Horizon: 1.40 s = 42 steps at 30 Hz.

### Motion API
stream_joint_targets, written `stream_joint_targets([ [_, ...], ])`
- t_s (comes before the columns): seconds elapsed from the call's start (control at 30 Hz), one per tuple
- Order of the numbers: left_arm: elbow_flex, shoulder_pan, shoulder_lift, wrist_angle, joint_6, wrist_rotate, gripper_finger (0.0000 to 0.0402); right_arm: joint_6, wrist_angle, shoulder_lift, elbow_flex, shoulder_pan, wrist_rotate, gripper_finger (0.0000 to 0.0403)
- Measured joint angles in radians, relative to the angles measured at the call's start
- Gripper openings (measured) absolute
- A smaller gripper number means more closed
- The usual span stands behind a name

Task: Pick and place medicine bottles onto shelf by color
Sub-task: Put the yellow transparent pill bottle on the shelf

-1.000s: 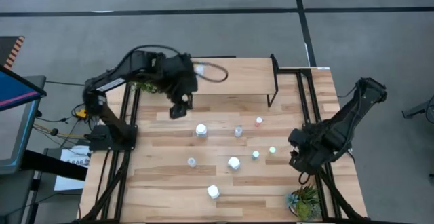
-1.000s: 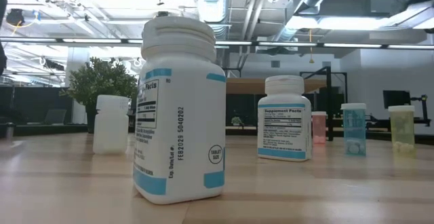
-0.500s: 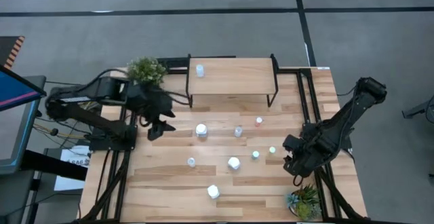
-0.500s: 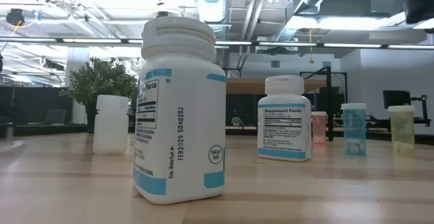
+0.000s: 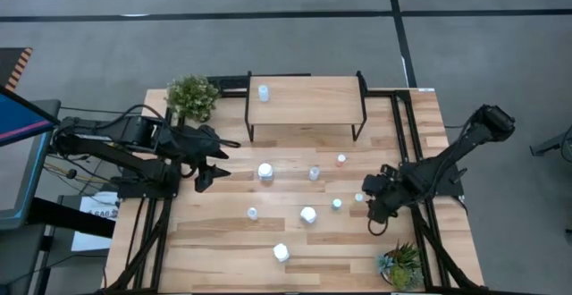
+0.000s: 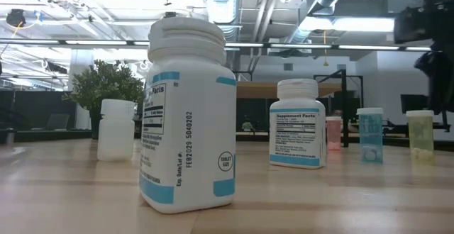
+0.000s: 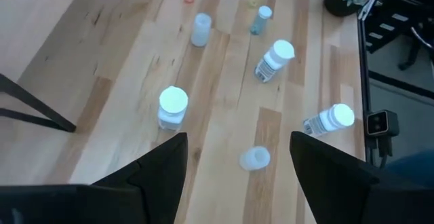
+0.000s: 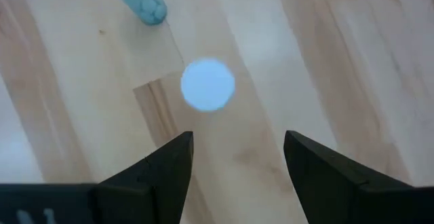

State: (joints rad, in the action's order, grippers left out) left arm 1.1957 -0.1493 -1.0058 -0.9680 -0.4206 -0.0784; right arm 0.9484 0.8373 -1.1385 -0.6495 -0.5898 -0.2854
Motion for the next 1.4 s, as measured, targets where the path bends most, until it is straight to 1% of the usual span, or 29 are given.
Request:
stream_joint_targets([
  [0.07, -0.003, 0.0, -0.001, 0.001, 0.0, -0.004, 0.0245, -0.064, -0.018, 0.0, 0.0, 0.027, 0.013, 0.0255],
  [0.27, -0.003, 0.0, -0.002, -0.001, 0.0, -0.021, 0.0245, -0.232, -0.066, -0.011, 0.0, 0.1, 0.107, 0.0255],
  [0.47, -0.003, 0.0, -0.002, -0.001, 0.0, -0.024, 0.0245, -0.318, -0.099, -0.059, 0.0, 0.15, 0.12, 0.0255],
  [0.6, -0.003, 0.0, -0.002, -0.001, 0.0, -0.028, 0.0245, -0.371, -0.159, -0.104, 0.0, 0.17, 0.153, 0.0255],
  [0.8, -0.003, 0.0, -0.002, -0.002, 0.0, -0.028, 0.0245, -0.384, -0.222, -0.163, 0.0, 0.188, 0.159, 0.0255],
  [1.13, -0.003, 0.0, -0.002, -0.006, 0.001, -0.038, 0.0245, -0.382, -0.214, -0.15, -0.008, 0.188, 0.159, 0.0251],
  [1.23, -0.003, 0.0, -0.002, -0.006, 0.001, -0.039, 0.0245, -0.382, -0.224, -0.15, -0.012, 0.188, 0.159, 0.0234],
  [1.4, -0.003, 0.0, -0.002, -0.006, 0.001, -0.039, 0.0245, -0.381, -0.215, -0.15, -0.013, 0.188, 0.162, 0.019],
])
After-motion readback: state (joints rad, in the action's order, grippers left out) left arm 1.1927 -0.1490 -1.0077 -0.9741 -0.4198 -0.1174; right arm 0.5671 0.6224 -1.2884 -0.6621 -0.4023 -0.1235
